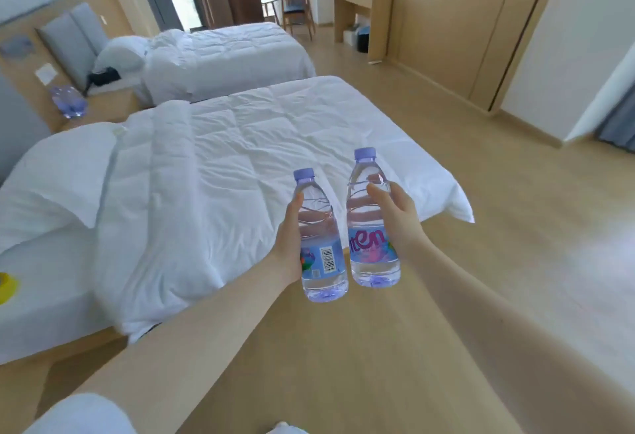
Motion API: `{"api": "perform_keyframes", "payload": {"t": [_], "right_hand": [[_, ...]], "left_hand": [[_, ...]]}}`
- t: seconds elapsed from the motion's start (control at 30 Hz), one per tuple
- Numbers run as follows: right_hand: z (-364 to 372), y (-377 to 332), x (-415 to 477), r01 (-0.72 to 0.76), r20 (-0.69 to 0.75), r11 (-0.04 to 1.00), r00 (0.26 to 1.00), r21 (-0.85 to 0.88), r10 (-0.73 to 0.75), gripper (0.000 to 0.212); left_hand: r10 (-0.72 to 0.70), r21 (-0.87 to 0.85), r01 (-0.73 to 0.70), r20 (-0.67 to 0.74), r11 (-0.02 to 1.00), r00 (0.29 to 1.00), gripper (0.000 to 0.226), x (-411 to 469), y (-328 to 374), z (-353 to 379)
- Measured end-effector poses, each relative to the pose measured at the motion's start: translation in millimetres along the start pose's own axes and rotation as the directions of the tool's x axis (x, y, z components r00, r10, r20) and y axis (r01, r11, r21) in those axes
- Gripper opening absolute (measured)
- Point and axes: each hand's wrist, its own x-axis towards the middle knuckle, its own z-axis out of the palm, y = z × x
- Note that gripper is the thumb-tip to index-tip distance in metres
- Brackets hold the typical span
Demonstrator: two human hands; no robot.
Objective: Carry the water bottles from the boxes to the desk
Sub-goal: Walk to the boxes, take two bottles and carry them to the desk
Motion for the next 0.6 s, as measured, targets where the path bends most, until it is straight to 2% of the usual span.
{"api": "perform_keyframes", "payload": {"t": [0.13, 0.3, 0.4, 0.6], "right_hand": [[-59, 0, -1, -0.003, -0.153, 1.0, 0.988, 0.004, 0.004, 0.019], [-115, 1, 9, -0.002, -0.306, 1.0, 0.952, -0.001, 0.002, 0.017], [-138, 3, 27, -0.004, -0.383, 1.0, 0.924, 0.013, 0.009, 0.012], [-168, 2, 96, -0.041, -0.477, 0.998, 0.879, -0.042, 0.016, 0.024]], "left_hand": [[-0.073, 0.088, 0.057, 0.181, 0.994, 0.981, 0.068, 25, -13, 54], [-0.114, 0.145, 0.071, 0.313, 0.987, 0.943, 0.061, 59, -28, 112], [-0.149, 0.165, 0.095, 0.359, 0.982, 0.921, 0.054, 88, -35, 141], [-0.208, 0.203, 0.132, 0.425, 0.97, 0.881, 0.056, 163, -21, 192]]}}
